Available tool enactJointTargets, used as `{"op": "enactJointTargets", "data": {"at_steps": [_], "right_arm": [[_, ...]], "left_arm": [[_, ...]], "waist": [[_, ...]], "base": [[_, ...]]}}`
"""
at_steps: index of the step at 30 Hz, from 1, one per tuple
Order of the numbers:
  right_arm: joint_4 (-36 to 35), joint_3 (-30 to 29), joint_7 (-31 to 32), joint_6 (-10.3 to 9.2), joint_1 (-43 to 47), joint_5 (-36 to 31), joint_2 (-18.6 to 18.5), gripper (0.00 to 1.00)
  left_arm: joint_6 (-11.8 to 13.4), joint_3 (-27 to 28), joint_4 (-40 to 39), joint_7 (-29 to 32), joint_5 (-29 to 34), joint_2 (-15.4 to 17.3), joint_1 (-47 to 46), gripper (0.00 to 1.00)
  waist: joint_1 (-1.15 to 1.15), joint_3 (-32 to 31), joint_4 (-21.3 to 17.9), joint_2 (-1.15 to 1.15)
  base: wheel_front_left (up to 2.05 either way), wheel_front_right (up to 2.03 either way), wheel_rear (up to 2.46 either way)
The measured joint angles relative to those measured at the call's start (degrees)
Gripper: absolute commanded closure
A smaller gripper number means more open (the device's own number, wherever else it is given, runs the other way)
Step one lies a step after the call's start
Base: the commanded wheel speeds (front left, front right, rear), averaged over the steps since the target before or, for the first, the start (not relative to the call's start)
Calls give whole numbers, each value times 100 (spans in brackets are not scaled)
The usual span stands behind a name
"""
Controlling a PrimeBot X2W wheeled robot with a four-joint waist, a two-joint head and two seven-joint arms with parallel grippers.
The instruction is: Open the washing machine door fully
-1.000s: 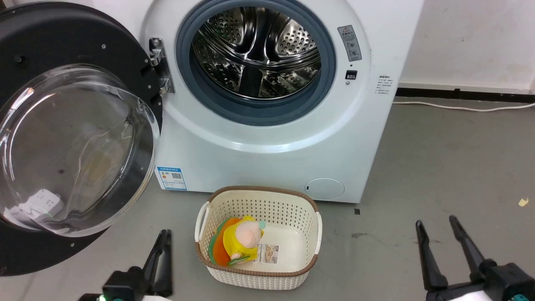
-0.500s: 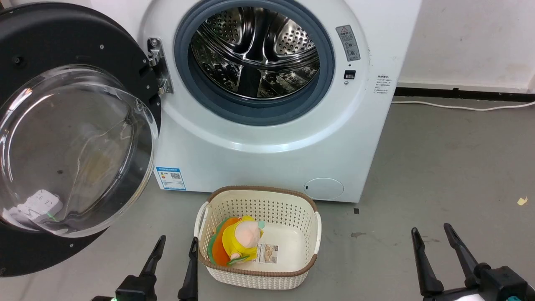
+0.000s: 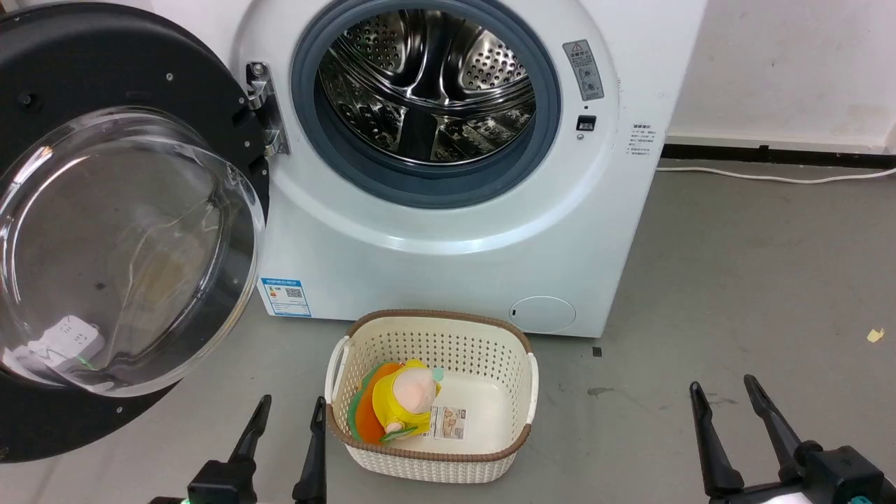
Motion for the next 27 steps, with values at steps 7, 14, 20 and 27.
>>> {"op": "enactJointTargets", "data": {"at_steps": [7,14,20,27], "right_arm": [[31,-1,0,0,-1,1,0,0],[36,9,3,-1,-1,-2,-1,100],[33,19,62,-1,-2,-18,-1,100],[14,30,162,-1,-18,-60,-1,100]], "left_arm": [[-41,19,12,0,42,-29,-6,0],[-40,20,5,10,38,-36,-4,100],[-41,53,-8,75,45,-45,-4,100],[-51,114,-38,170,143,-115,-4,100]], "waist": [[0,25,10,0],[0,36,10,0],[0,47,1,0],[0,62,-12,0]], "base": [[0,0,0],[0,0,0],[0,0,0],[0,0,0]]}}
